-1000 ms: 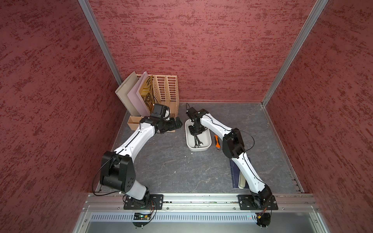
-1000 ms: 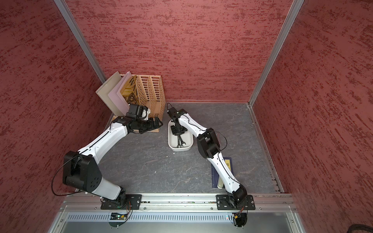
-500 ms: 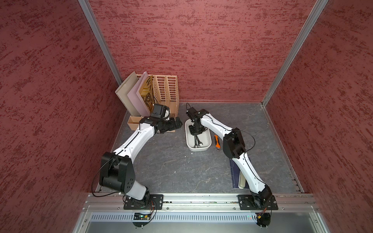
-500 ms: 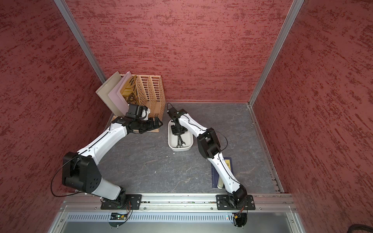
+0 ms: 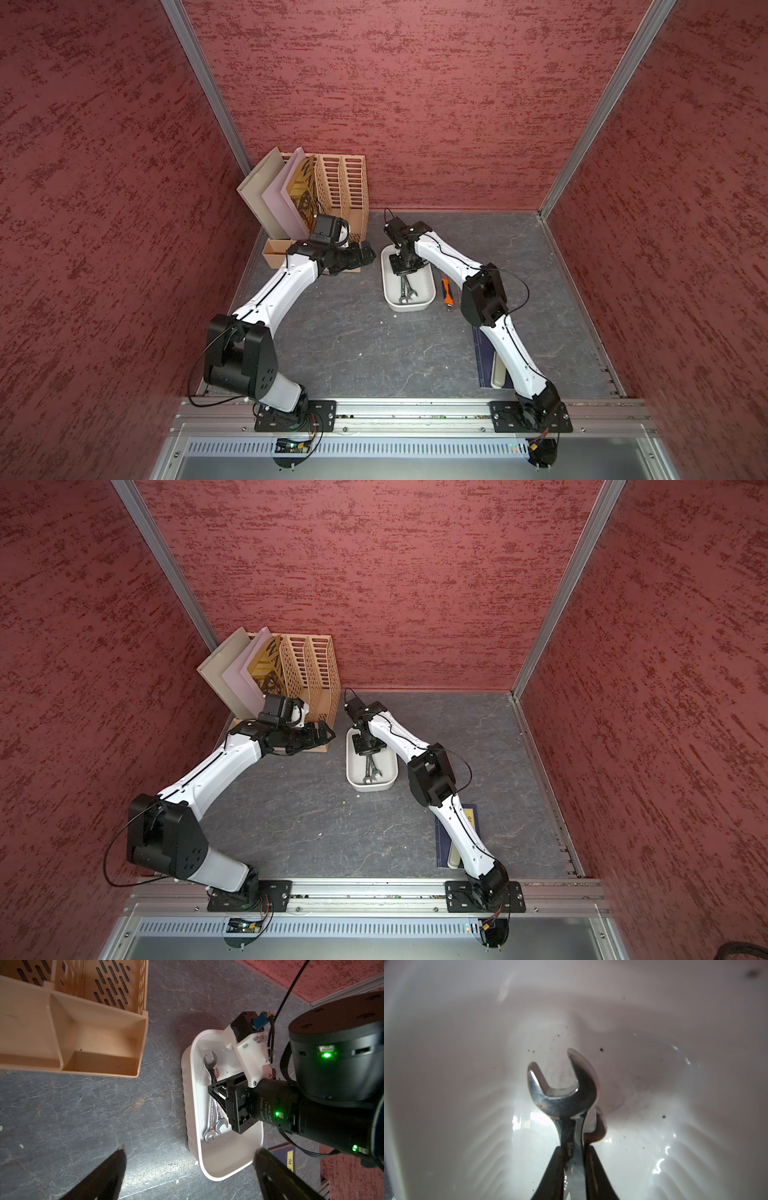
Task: Take out the wrench from the storage box
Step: Pick up the wrench from the storage box.
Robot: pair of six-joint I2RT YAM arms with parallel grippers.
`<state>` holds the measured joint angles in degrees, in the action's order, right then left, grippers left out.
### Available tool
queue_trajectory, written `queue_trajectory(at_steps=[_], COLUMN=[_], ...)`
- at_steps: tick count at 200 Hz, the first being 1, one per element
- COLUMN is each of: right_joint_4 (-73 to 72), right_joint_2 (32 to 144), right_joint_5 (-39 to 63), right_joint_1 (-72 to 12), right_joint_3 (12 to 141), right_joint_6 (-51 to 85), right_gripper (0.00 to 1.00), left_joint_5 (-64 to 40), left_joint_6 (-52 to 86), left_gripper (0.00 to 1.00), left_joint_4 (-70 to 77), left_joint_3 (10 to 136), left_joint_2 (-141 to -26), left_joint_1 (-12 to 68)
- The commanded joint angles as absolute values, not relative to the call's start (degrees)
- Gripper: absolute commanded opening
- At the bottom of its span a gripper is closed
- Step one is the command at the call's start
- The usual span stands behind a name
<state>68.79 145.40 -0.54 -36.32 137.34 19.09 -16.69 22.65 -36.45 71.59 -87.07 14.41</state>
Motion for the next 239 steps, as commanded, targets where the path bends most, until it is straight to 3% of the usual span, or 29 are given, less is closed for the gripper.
queue_trajectory(at_steps=[1, 112, 188, 222, 239], right_joint_4=[69.1, 72.2, 70.6, 69.3, 69.1], right_joint_2=[142.2, 146.3, 144.7, 143.1, 142.5], right_joint_5=[-1.5, 3.7, 5.6, 5.6, 5.2], right_joint_1=[-36.3, -35.8, -35.9, -35.9, -35.9], right_joint_3=[139.6, 138.1, 132.0, 128.6, 127.9], right_joint_6=[19.5, 22.4, 23.9, 24.3, 24.5], right_gripper=[0.14, 0.18, 0.26, 0.26, 0.19], left_joint_5=[-17.5, -17.6, -18.5, -18.7, -18.9], left_joint_6=[22.9, 23.0, 23.4, 23.5, 23.6], left_gripper=[1.00, 1.00, 1.00, 1.00, 1.00], left_joint_4=[-35.6, -35.4, -35.0, -34.8, -34.8], left_joint_3=[71.1, 71.0, 70.8, 70.8, 70.8], left_joint_2=[-85.4, -85.6, -85.7, -85.7, -85.7], left_joint_1=[14.1, 14.2, 14.1, 14.2, 14.2])
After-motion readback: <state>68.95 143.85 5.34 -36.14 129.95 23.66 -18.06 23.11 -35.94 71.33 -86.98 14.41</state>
